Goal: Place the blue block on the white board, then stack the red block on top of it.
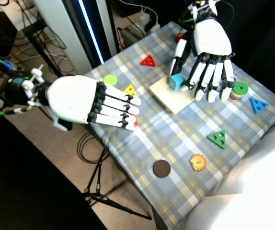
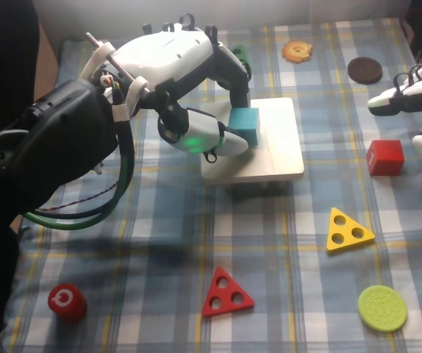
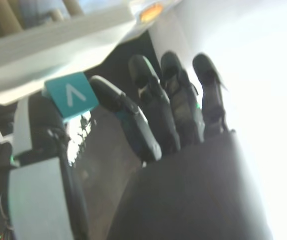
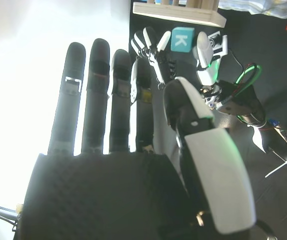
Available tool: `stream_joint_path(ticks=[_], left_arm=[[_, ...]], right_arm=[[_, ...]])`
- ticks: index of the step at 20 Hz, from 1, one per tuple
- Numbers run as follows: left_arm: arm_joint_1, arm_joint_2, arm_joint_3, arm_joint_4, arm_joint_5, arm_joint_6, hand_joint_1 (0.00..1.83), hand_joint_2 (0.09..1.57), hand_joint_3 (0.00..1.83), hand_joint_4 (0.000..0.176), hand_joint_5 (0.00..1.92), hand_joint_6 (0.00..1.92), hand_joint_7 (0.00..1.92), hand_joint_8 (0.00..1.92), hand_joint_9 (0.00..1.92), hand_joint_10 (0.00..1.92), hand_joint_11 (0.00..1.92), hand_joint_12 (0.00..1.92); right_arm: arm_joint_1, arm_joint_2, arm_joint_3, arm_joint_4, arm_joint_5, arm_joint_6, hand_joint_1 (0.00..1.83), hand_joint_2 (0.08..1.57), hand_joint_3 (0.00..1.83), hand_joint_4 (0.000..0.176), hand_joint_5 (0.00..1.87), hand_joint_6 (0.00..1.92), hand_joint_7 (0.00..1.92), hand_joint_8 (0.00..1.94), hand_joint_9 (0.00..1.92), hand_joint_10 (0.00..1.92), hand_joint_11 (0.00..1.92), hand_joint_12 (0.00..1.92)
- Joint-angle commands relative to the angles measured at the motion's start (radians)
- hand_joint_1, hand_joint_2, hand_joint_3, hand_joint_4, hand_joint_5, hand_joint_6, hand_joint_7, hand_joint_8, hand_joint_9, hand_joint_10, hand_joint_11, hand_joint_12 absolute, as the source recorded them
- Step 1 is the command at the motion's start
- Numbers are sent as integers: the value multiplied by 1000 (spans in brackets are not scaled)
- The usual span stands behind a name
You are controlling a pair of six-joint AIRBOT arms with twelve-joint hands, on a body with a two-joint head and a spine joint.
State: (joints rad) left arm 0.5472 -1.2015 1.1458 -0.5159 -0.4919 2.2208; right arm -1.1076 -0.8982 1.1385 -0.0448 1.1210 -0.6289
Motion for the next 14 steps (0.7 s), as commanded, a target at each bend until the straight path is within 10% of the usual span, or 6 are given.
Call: stream_joint_path(ticks=[1, 4, 5, 6, 14], left_arm=[[-18, -4, 2, 20, -99, -4, 1067, 1065, 0, 130, 1084, 802, 784, 6, 491, 3, 0, 577], [-16, -5, 2, 18, -97, -4, 1034, 1081, 3, 174, 1033, 880, 749, 4, 479, 0, 0, 552], [-16, -5, 2, 18, -96, -4, 961, 1021, 0, 79, 906, 350, 714, 4, 461, 3, 0, 500], [-15, -5, 2, 18, -96, -4, 939, 1003, 0, 63, 912, 114, 694, 7, 447, 5, 0, 486], [-8, -3, -4, 15, -94, -4, 908, 978, 0, 44, 889, 1, 662, 0, 436, 0, 0, 492]], right_arm=[[15, -2, 5, 25, 119, 5, 605, 1421, 0, 0, 623, 1, 719, 3, 740, 6, 436, 542], [15, -2, 5, 25, 119, 5, 587, 1417, 0, 0, 623, 0, 720, 2, 741, 4, 433, 537], [15, -2, 5, 25, 119, 5, 569, 1420, 1, 0, 620, 0, 718, 0, 742, 3, 431, 536], [15, -2, 5, 25, 119, 5, 569, 1422, 2, 0, 620, 0, 715, 0, 741, 2, 432, 535], [15, -2, 4, 24, 119, 5, 594, 1415, 0, 0, 624, 1, 726, 3, 751, 4, 447, 545]])
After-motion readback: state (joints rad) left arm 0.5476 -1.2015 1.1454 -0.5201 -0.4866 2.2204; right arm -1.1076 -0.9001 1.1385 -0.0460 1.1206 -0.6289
